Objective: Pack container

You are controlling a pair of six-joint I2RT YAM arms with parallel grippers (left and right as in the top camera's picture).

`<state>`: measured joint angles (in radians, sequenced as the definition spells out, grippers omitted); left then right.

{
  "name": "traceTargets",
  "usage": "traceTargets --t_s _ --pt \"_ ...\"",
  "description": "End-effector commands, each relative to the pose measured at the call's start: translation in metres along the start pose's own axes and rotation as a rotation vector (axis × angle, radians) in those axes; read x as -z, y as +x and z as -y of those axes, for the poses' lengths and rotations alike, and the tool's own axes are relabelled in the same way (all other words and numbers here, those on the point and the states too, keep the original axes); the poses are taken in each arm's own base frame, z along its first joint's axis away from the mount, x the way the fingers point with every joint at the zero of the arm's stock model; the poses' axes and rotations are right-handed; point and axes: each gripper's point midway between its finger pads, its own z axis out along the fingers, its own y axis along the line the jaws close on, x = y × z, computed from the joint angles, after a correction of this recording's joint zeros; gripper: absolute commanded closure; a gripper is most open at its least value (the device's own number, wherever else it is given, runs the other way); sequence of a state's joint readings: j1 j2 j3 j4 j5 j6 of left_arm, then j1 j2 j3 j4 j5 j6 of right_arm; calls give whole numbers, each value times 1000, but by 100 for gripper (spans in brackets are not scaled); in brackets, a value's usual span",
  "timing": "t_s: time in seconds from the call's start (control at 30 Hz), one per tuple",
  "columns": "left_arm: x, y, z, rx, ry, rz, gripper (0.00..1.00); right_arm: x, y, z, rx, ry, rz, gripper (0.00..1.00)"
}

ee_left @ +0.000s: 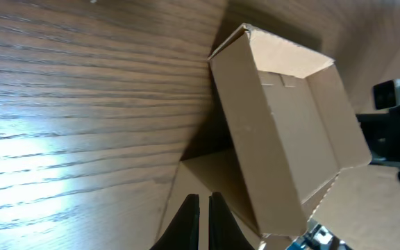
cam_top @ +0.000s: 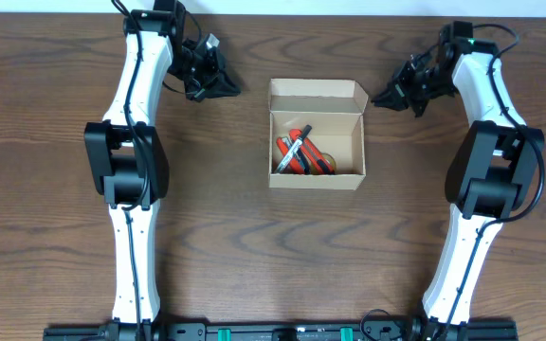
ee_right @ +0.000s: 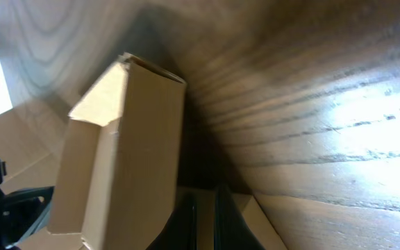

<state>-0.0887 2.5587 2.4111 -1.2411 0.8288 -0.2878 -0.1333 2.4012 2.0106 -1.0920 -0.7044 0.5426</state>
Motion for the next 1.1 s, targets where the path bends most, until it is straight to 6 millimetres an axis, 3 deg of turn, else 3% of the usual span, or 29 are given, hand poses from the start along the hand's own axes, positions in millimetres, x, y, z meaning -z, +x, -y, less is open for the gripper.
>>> traceTargets --t_s 0.0,0.27,0.87,1.07 --pt "-16 3 2 42 31 -38 94 -11 8 4 -35 -10 -42 98" --pt "-44 9 -1 91 97 -121 94 -11 9 2 -35 -20 -48 98" --pt "-46 6 2 94 110 -114 94 -21 12 -8 -39 -51 -60 99" --pt "-45 6 5 99 127 -117 95 -40 17 2 -83 -106 -99 99"
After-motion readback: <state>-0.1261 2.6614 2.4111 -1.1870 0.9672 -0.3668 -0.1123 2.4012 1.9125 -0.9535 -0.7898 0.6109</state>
